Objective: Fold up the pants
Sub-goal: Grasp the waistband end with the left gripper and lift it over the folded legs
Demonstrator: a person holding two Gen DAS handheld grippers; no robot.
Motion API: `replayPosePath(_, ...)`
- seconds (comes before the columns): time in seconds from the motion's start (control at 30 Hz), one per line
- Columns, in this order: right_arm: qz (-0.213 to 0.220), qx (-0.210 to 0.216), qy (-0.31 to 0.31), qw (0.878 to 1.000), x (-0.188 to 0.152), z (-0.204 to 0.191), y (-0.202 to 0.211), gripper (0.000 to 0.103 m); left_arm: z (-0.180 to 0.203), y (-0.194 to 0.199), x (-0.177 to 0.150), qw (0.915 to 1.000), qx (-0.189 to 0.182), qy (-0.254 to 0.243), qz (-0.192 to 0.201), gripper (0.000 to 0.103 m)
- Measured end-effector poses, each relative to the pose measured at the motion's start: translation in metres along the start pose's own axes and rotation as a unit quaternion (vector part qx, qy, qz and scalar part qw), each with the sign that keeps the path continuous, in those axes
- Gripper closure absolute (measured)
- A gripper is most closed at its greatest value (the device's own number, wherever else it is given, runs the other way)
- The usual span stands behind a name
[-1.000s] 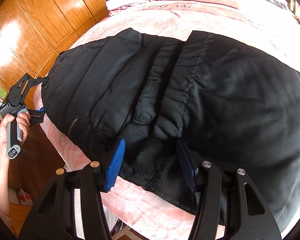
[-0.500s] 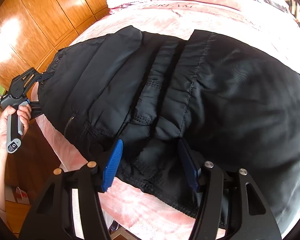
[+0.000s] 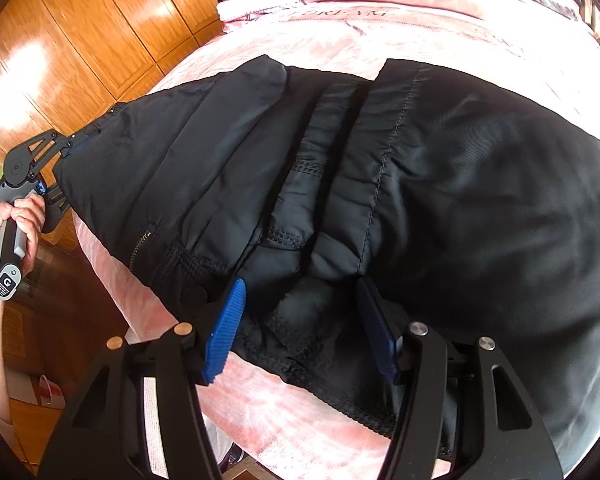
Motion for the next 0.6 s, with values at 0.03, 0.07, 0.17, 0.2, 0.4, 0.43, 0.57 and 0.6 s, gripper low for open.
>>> replayPosePath(0.03, 0.0, 0.001, -0.001, 1.0, 0.0, 0.0, 0.0, 0.044, 0.011, 0.0, -0.002, 0.9999, 0.005, -0.015, 0.0, 0.088)
replayPosePath(0.07, 0.0, 0.002, -0.002, 1.0, 0.0, 0.0, 0.001, 0.044, 0.022, -0.001, -0.004, 0.9995, 0.008, -0.032, 0.001, 0.087)
replayPosePath(0.17, -0.001, 0.007, -0.006, 1.0, 0.0, 0.003, 0.003, 0.044, 0.051, -0.001, -0.011, 0.9965, 0.021, -0.081, 0.002, 0.087)
replayPosePath(0.2, -0.001, 0.01, -0.007, 1.0, 0.001, 0.004, 0.004, 0.044, 0.062, -0.002, -0.015, 0.9946, 0.026, -0.1, 0.002, 0.087)
replayPosePath(0.4, 0.0, 0.025, -0.013, 1.0, 0.002, 0.013, 0.007, 0.044, 0.116, -0.013, -0.041, 0.9796, 0.041, -0.196, -0.016, 0.087)
replayPosePath(0.43, 0.0, 0.027, -0.014, 1.0, 0.002, 0.014, 0.007, 0.044, 0.123, -0.015, -0.046, 0.9769, 0.043, -0.208, -0.019, 0.087)
replayPosePath(0.57, 0.001, 0.034, -0.017, 0.999, 0.001, 0.018, 0.01, 0.044, 0.143, -0.028, -0.062, 0.9664, 0.057, -0.248, -0.036, 0.087)
replayPosePath(0.6, 0.002, 0.037, -0.019, 0.999, 0.0, 0.019, 0.011, 0.044, 0.148, -0.032, -0.066, 0.9625, 0.066, -0.26, -0.039, 0.087)
Point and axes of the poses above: each gripper's, at about its wrist camera, not at the fingertips, and y roughly against the way its jaws point, z to its right, x to its top, the point moved 1 cm from there along -y, roughly the way its jaws point, and after that the axes turned 15 degrees about -z, right-handed, at the moved point
